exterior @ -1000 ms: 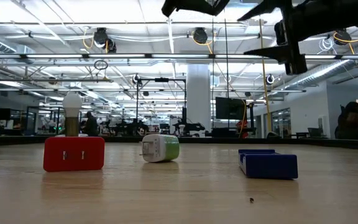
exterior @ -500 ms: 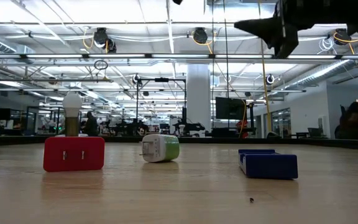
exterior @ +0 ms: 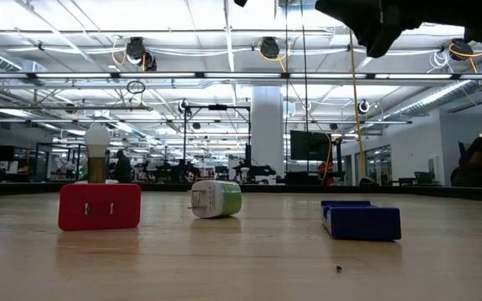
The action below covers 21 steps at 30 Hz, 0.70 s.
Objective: Pick & Place Office items
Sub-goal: Put the black mini digital clock into the blue bin
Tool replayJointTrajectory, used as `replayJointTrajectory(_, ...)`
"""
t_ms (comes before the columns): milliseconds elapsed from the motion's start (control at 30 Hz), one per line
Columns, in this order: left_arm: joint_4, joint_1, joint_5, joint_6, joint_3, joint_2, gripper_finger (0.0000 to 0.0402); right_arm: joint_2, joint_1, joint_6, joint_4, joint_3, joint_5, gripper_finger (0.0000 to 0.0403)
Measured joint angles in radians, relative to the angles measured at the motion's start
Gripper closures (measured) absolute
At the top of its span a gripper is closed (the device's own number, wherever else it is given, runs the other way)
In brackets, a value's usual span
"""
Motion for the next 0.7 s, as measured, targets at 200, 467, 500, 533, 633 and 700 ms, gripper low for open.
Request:
replayJointTrajectory(200,0.043,0.021,0.049,0.002,0.0,0.0,0.0122,0.0,0.0,0.0,-0.001,0.0,0.003,0.0057)
replayJointTrajectory(467,0.059,0.054,0.097,0.022,0.0,0.0,0.0122,0.0,0.001,-0.001,0.041,0.0,0.031,0.0057)
replayJointTrajectory(500,0.063,0.059,0.108,0.024,0.0,0.0,0.0122,0.0,0.001,-0.001,0.041,0.0,0.031,0.0057)
replayJointTrajectory(533,0.064,0.064,0.116,0.027,0.0,0.0,0.0122,0.0,0.001,-0.001,0.04,0.0,0.03,0.0057)
replayJointTrajectory(633,0.064,0.078,0.135,0.03,0.0,0.0,0.0122,0.0,0.001,-0.001,0.04,0.0,0.032,0.0057)
replayJointTrajectory(700,0.072,0.086,0.149,0.035,-0.001,0.0,0.0122,0.0,0.001,-0.001,0.041,0.0,0.044,0.0057)
